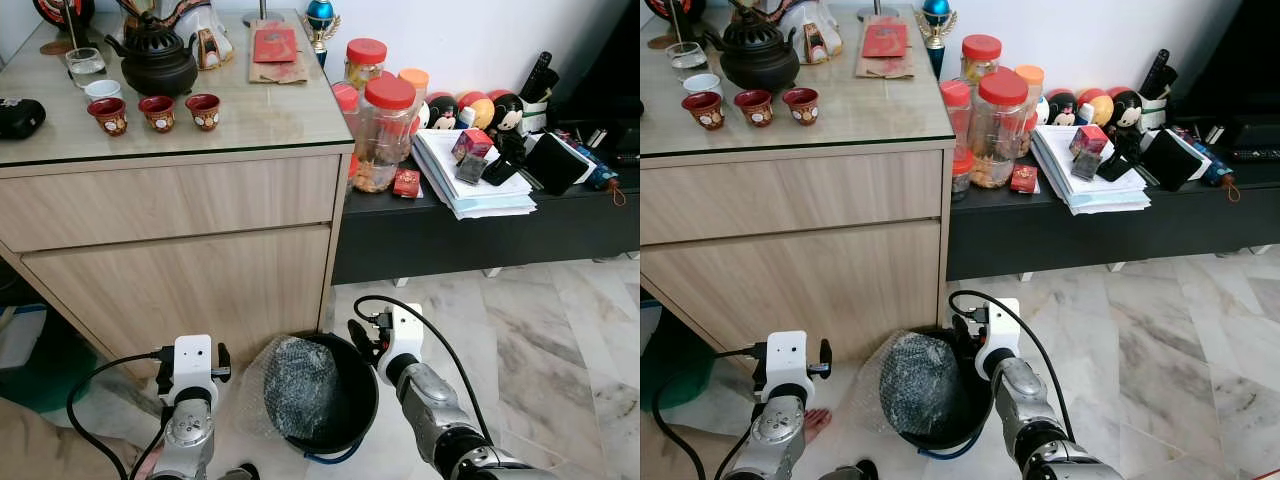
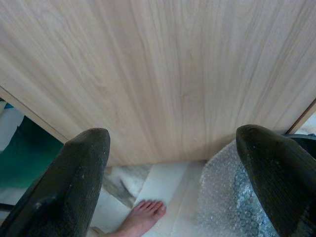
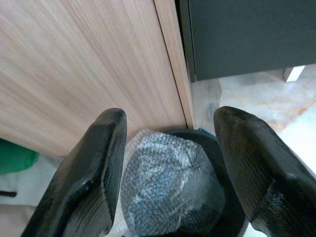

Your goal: Picking trash to rubbish bin

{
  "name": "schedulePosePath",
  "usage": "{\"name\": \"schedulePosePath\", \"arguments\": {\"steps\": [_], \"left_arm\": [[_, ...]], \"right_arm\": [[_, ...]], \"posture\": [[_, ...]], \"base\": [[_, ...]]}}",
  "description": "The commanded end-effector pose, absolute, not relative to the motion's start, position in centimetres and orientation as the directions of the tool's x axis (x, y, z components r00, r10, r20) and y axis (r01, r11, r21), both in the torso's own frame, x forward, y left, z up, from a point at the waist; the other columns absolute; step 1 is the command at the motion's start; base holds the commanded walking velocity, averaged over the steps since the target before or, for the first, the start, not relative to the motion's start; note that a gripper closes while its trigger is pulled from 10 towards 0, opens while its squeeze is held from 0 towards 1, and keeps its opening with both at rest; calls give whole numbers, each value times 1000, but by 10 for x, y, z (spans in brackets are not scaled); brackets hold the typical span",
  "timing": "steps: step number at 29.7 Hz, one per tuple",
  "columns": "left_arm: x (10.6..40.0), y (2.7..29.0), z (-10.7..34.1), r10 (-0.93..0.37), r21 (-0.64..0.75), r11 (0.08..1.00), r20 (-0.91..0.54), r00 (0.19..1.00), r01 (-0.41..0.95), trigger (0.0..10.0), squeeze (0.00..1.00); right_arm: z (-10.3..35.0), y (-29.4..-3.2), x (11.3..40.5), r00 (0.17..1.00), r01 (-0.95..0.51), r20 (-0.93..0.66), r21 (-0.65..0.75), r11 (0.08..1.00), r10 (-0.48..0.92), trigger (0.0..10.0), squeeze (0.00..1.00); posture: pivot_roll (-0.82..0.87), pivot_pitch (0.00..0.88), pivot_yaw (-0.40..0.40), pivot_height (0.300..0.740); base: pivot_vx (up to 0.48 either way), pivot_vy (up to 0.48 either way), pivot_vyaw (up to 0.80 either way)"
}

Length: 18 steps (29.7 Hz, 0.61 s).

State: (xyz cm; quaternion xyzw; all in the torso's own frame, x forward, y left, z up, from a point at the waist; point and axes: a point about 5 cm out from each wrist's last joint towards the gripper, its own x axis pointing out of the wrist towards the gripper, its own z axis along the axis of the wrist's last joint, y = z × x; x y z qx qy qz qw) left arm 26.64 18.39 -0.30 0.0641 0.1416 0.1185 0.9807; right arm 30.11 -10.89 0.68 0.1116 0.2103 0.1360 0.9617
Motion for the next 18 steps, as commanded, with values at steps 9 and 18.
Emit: {"name": "schedulePosePath", "arguments": {"steps": [9,18], "left_arm": [[266,184,-4,241,158,966,-263,934,-204,10000,0],[266,182,-4,233,156,968,-260,937,-197,10000,0]], "right_arm": [[10,-110,301,889,-238,-332,252,938,315,10000,0],[8,-111,299,890,-239,-330,250,938,315,10000,0]], "posture": [[41,64,-51,740],[39,53,-52,740]], "base": [[-27,0,0],[-222,0,0]]}}
